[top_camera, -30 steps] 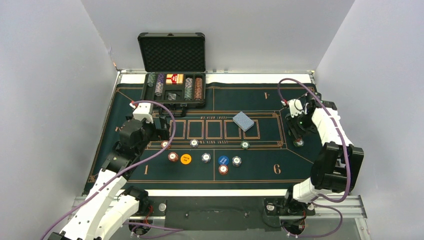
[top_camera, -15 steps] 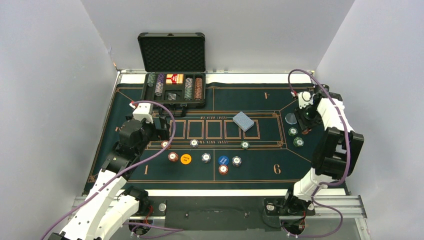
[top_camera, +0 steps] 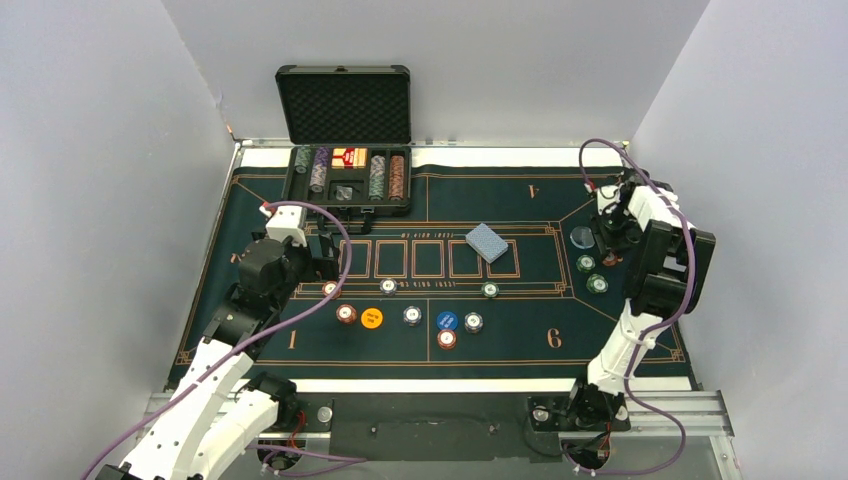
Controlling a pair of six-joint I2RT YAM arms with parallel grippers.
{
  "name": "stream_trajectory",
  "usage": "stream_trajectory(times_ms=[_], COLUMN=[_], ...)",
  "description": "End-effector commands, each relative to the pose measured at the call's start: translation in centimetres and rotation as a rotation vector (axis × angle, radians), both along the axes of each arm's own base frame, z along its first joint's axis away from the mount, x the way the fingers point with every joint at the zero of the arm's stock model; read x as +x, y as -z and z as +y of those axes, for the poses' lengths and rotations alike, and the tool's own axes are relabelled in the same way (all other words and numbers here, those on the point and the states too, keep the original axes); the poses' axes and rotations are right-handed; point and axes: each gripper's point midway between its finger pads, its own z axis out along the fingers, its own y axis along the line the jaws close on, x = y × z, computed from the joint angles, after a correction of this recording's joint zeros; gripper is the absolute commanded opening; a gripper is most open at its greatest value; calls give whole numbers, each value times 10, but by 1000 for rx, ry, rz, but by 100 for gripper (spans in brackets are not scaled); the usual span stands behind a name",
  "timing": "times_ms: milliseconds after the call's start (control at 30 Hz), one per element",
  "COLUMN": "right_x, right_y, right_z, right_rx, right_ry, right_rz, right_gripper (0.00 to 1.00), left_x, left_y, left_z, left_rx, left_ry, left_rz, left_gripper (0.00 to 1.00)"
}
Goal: Distribute texas hold em gaming equipment
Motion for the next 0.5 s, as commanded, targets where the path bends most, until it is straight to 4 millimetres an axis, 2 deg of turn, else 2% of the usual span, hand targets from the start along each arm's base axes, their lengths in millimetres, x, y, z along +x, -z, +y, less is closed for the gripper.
stream_trajectory(times_ms=[0,67,267,333,467], right_x=[13,13,14,15,17], right_y=[-5,-1,5,1,-21], right_z=[-13,-13,-13,-14,-18], right_rx=[-36,-33,-28,-27,-34], right_ry=[41,43,49,52,68], right_rz=[-36,-28,-17,-27,-86], right_gripper=[13,18,50,60,69], left_x=[7,8,8,8,8], left_y=[-21,-20,-19,-19,-18], left_z=[-2,-2,-1,-1,1], left_rx=[-17,-16,-14,-13,-11], left_ry=[5,5,1,-1,-9], left_rz=[-73,-72,-69,-68,-65], left_gripper=[97,97,97,97,97])
